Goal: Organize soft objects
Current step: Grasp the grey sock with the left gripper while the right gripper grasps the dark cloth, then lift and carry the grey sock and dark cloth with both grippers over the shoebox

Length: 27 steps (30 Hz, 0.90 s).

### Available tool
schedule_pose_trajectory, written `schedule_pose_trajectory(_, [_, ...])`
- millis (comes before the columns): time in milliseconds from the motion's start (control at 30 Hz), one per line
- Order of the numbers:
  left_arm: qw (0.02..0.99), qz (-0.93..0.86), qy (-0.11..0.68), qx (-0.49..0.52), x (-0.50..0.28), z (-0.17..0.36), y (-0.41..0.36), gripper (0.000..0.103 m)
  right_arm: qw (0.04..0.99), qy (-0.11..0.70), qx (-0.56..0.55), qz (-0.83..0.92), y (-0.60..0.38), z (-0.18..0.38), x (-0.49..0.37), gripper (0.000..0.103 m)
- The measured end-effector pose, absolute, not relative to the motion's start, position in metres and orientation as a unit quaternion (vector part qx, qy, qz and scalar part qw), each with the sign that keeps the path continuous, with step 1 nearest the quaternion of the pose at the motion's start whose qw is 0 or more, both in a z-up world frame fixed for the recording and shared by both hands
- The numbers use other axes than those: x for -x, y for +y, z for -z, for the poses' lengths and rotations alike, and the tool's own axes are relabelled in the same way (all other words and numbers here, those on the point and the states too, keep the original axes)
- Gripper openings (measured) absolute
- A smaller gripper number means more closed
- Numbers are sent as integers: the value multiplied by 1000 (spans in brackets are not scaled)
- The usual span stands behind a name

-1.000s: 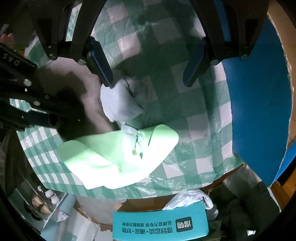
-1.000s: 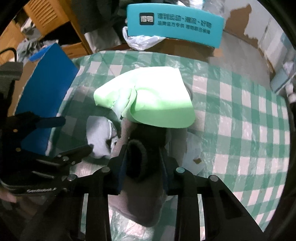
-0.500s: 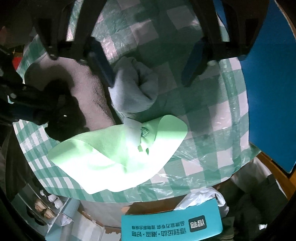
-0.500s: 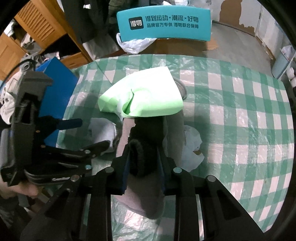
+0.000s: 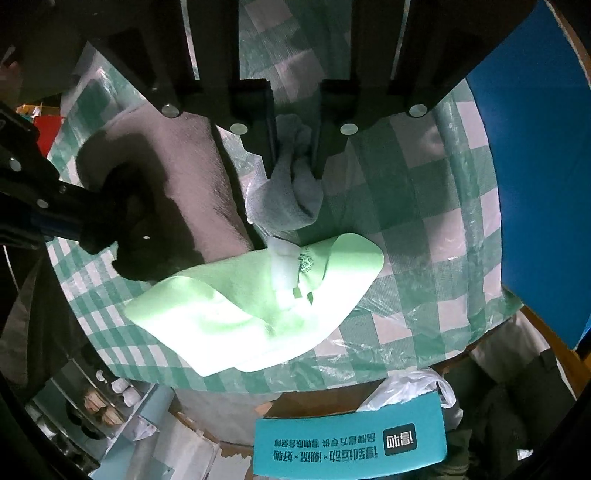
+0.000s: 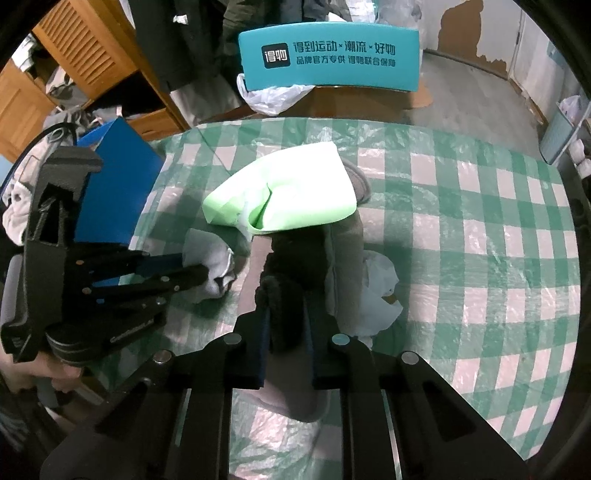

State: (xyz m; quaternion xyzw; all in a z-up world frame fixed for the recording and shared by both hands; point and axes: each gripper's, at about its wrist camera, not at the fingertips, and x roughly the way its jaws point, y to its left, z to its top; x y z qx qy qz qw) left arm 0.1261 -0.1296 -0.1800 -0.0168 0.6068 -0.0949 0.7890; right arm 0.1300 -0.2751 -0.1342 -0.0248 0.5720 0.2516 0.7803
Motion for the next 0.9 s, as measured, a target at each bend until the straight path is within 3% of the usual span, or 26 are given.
schedule_pose_trajectory(900, [830, 95, 550, 2, -79, 104, -115, 16, 806, 527, 37, -265, -270, 76, -92, 13])
